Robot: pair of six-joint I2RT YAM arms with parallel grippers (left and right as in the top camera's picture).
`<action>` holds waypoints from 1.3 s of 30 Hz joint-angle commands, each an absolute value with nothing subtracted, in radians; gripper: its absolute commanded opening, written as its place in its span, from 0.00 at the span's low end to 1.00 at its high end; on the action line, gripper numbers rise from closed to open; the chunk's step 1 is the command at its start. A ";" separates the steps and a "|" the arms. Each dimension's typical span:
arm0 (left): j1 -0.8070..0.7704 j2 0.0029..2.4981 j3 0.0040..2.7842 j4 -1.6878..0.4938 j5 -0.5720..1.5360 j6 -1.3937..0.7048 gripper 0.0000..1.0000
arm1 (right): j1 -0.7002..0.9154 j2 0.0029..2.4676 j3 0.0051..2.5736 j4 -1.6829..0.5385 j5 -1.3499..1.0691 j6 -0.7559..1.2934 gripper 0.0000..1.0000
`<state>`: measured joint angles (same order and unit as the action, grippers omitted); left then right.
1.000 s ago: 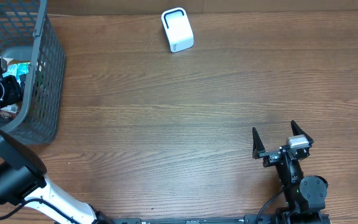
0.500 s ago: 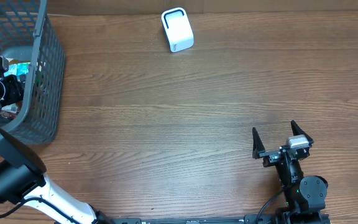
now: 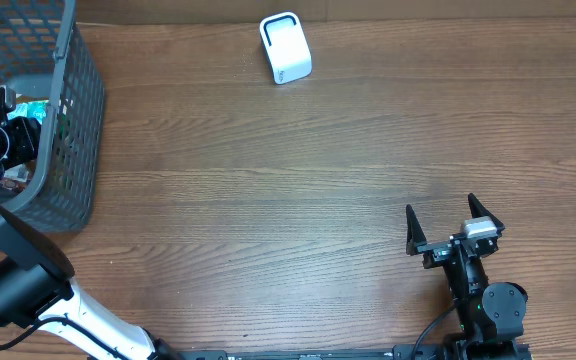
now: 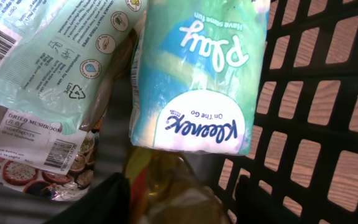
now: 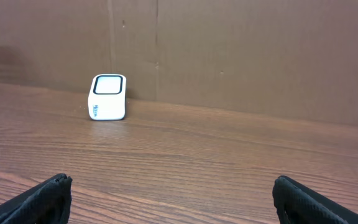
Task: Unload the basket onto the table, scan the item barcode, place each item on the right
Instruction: 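Grasp the yellow Vim bottle with the left gripper and lift it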
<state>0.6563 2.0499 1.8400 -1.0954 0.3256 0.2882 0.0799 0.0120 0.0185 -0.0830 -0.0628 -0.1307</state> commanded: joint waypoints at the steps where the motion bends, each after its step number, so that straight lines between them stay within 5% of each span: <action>1: 0.659 2.056 1.847 -1.098 0.330 0.292 0.47 | 0.077 0.003 0.008 -0.081 -0.054 -0.132 1.00; 3: 0.659 2.056 1.847 -1.098 0.330 0.292 0.36 | 0.077 0.003 0.008 -0.081 -0.054 -0.132 1.00; 27: 0.645 1.834 2.281 -1.171 0.281 -0.054 0.23 | 0.077 0.003 0.008 -0.081 -0.054 -0.133 1.00; 39: 0.390 1.630 2.294 -1.217 0.160 -0.095 0.20 | 0.077 0.003 0.008 -0.081 -0.054 -0.132 1.00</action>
